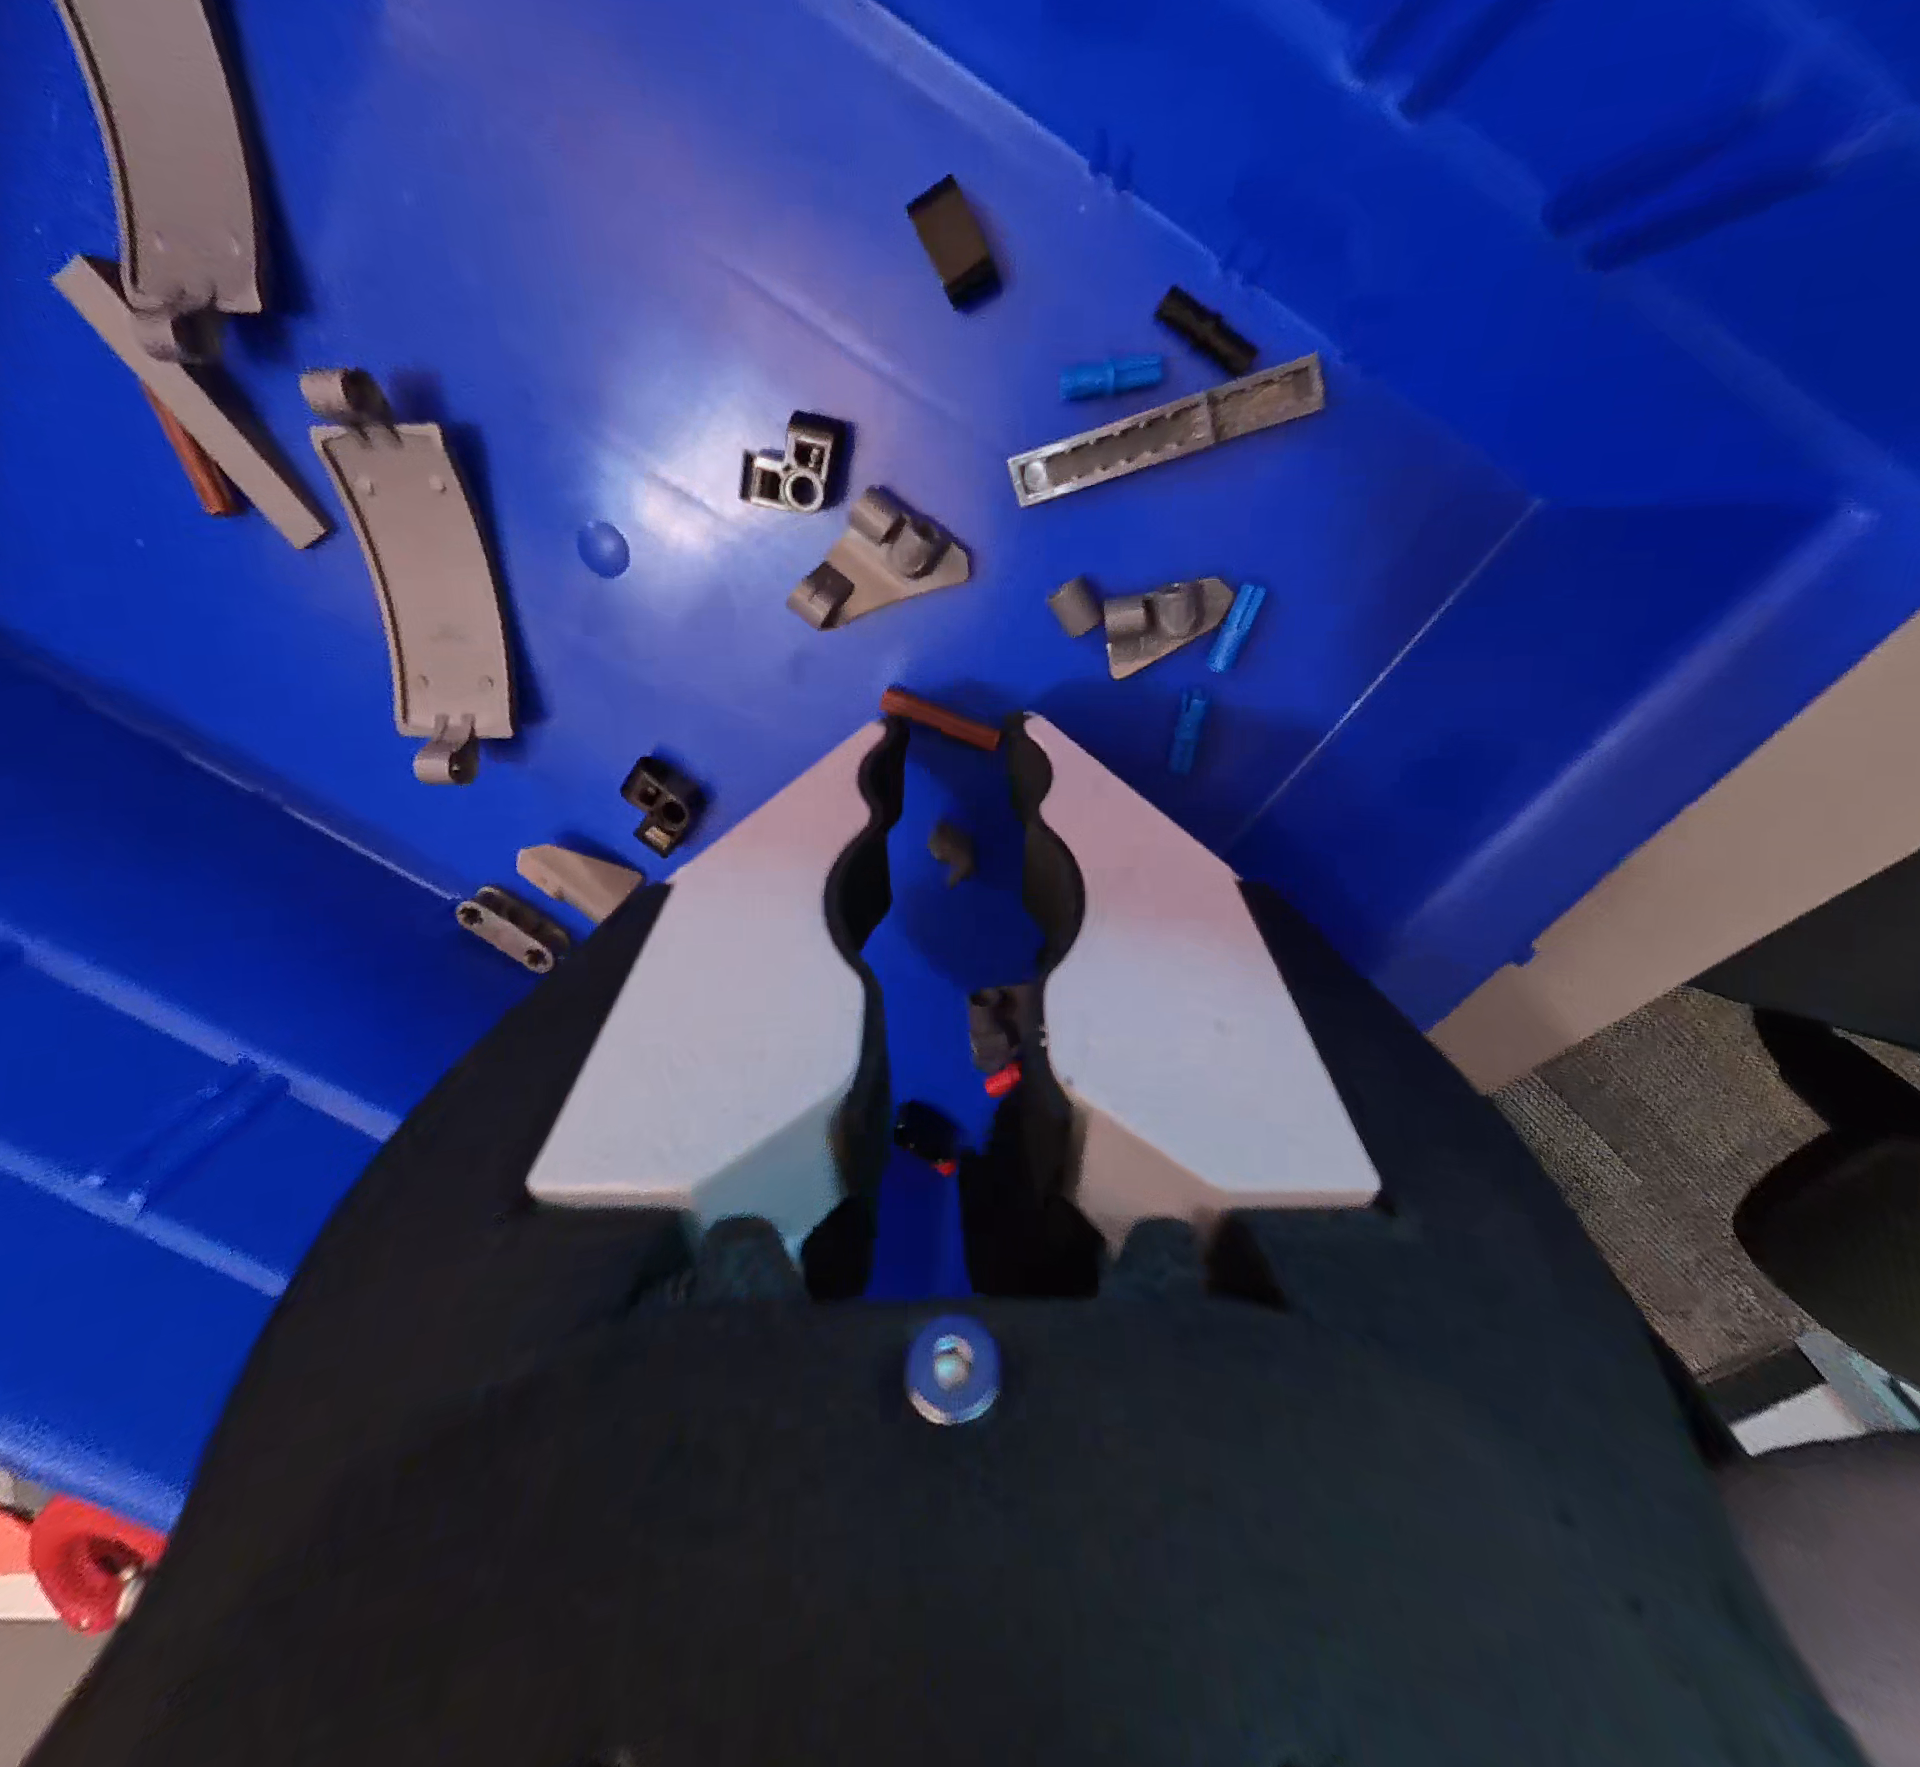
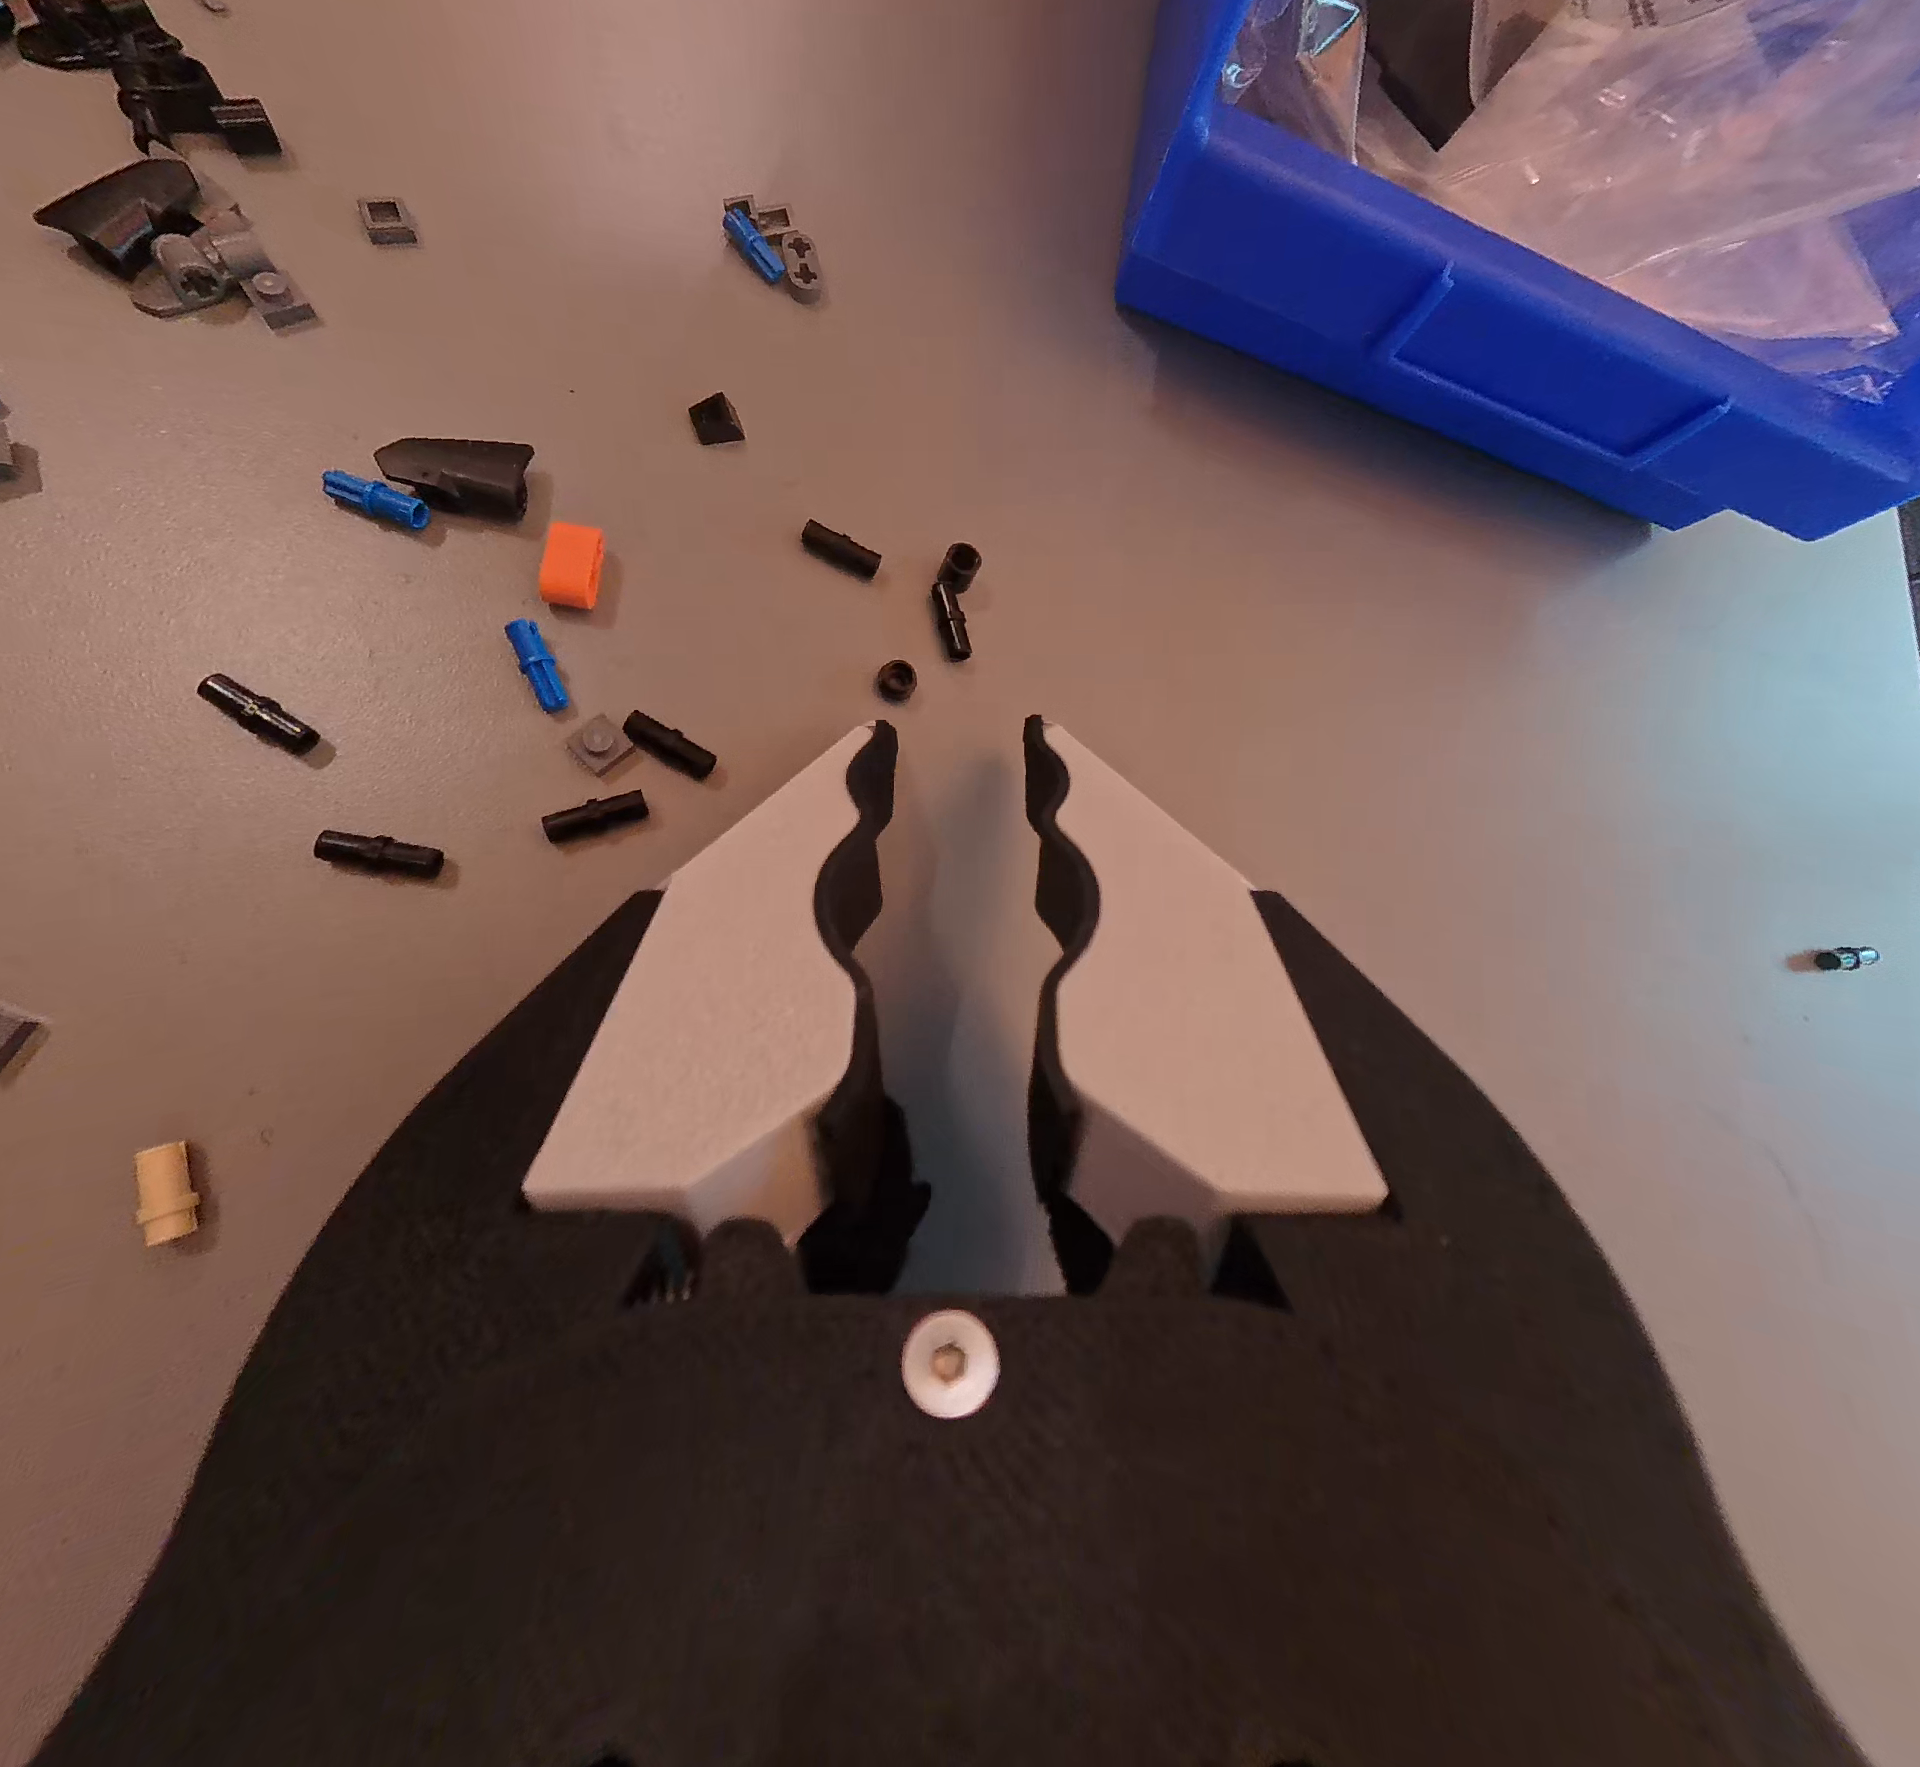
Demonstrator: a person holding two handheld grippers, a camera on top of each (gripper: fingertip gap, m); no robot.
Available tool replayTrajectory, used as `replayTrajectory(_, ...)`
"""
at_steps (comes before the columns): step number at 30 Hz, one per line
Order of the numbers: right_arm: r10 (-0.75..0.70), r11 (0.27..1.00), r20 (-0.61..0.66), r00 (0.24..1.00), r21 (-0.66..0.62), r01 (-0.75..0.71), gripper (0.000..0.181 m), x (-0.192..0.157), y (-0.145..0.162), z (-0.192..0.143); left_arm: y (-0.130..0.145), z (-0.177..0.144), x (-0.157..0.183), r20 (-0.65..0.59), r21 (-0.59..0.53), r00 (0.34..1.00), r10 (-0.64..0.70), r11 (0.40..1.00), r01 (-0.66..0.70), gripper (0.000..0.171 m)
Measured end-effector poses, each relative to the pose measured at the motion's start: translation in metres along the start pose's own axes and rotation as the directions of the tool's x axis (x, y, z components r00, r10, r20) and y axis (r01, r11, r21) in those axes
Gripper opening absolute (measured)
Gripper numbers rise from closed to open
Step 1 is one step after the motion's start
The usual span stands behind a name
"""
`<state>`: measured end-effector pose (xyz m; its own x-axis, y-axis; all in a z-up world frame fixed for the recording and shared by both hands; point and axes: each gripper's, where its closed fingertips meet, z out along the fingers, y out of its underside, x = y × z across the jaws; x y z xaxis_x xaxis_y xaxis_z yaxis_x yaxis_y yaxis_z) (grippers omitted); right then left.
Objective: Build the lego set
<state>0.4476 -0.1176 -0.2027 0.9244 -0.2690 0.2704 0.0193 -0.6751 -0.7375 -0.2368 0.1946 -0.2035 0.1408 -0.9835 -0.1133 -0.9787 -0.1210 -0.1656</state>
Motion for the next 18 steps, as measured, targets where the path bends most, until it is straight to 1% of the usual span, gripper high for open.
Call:
replayTrajectory(1,0.0,1.0,-0.001,1.0,0.0,0.0,0.023,0.0,0.0,0.0,-0.001,0.0,0.001,-0.008,0.001,1.0,0.004,1.0,-0.004,0.015)
replayTrajectory(4,-0.001,1.0,-0.003,1.0,-0.001,0.001,0.022,0.0,0.0,0.0,-0.003,0.001,0.0,-0.011,0.002,1.0,-0.003,1.0,0.003,0.016)
replayTrajectory(6,-0.001,1.0,-0.003,1.0,-0.002,0.001,0.022,0.0,0.0,0.0,-0.005,0.001,0.002,-0.02,0.011,1.0,0.009,1.0,-0.008,0.009)
replayTrajectory(7,-0.001,1.0,-0.003,1.0,-0.002,0.001,0.021,0.0,0.0,0.0,-0.006,0.002,0.002,-0.025,0.015,1.0,-0.006,1.0,0.006,0.007)
replayTrajectory(11,-0.002,1.0,-0.005,1.0,-0.003,0.002,0.021,0.0,0.0,0.0,-0.01,0.003,0.0,-0.026,0.012,0.999,-0.047,0.999,0.047,0.005)
replayTrajectory(18,-0.003,1.0,-0.004,1.0,-0.003,0.003,0.021,0.0,0.0,0.0,-0.01,0.003,-0.004,0.025,0.017,0.999,-0.039,0.999,0.039,0.004)
